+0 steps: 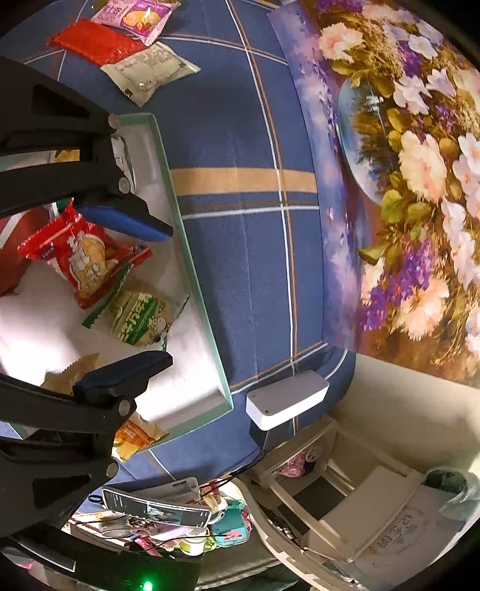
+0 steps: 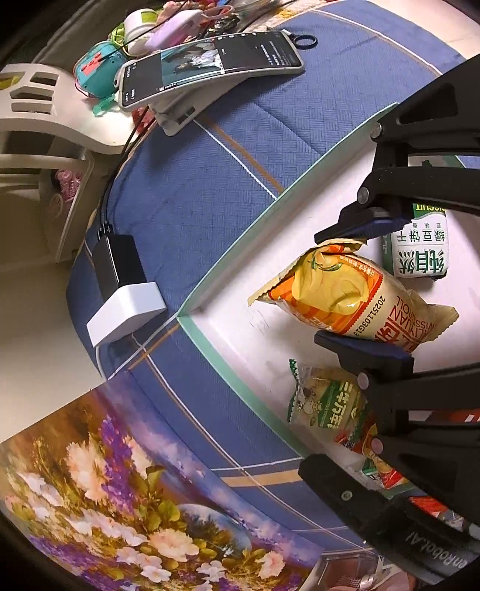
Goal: Organize snacks
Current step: 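Lower both packs into the tray and open both tools, then withdraw both tools from the tray back toward the snack pile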
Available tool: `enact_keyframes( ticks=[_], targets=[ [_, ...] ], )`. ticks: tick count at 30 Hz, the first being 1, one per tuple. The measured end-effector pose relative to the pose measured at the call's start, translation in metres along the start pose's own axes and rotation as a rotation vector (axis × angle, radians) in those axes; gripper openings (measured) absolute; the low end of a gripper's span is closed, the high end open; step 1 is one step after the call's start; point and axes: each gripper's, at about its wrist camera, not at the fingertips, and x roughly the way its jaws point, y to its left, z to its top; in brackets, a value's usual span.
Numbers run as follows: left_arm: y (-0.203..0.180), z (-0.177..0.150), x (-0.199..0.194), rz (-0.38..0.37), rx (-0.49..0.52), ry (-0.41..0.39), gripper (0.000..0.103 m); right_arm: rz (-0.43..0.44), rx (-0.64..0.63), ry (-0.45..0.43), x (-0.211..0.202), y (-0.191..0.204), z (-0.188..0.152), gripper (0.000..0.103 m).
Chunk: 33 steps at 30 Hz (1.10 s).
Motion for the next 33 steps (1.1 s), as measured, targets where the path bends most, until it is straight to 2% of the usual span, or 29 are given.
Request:
enact_keyframes(
  ticks=[3,5,6,9,15,17,18,19,21,22,23,29,33],
  targets=[
    [0.006,0.000,-0.003,0.038,-0.020,0.004,0.069,-0.007,-0.009,-0.002,-0.002,0.001,-0.001,0.054],
    [0.011,0.000,-0.004,0.082,-0.031,0.007,0.071,-0.004,-0.007,-0.007,-0.004,0.000,0.000,0.073],
    [0.012,-0.001,-0.004,0.109,-0.029,0.008,0.071,-0.002,-0.007,-0.011,-0.005,0.000,0.000,0.075],
    [0.018,-0.002,-0.005,0.159,-0.026,0.013,0.072,-0.004,-0.017,-0.019,-0.007,0.002,0.003,0.075],
    [0.031,-0.005,-0.005,0.190,-0.057,0.019,0.072,0.001,-0.027,-0.016,-0.008,0.004,0.004,0.075],
    [0.035,-0.006,-0.006,0.228,-0.056,0.013,0.079,0.000,-0.032,-0.016,-0.007,0.005,0.003,0.077],
    [0.037,-0.007,-0.006,0.263,-0.057,0.005,0.093,-0.001,-0.035,-0.018,-0.008,0.006,0.003,0.078],
    [0.038,-0.007,-0.007,0.291,-0.057,-0.006,0.097,0.000,-0.037,-0.020,-0.008,0.006,0.004,0.082],
    [0.042,-0.008,-0.011,0.338,-0.058,-0.039,0.098,0.013,-0.039,-0.021,-0.009,0.007,0.004,0.092],
    [0.044,-0.009,-0.011,0.347,-0.062,-0.043,0.099,0.015,-0.039,-0.025,-0.010,0.008,0.003,0.101],
    [0.047,-0.009,-0.012,0.360,-0.069,-0.046,0.099,0.016,-0.039,-0.031,-0.011,0.008,0.003,0.103],
    [0.064,-0.010,-0.019,0.383,-0.100,-0.050,0.102,0.015,-0.072,-0.048,-0.015,0.014,0.002,0.103],
    [0.071,-0.011,-0.025,0.370,-0.123,-0.048,0.102,0.010,-0.080,-0.049,-0.016,0.016,0.001,0.103]
  ],
)
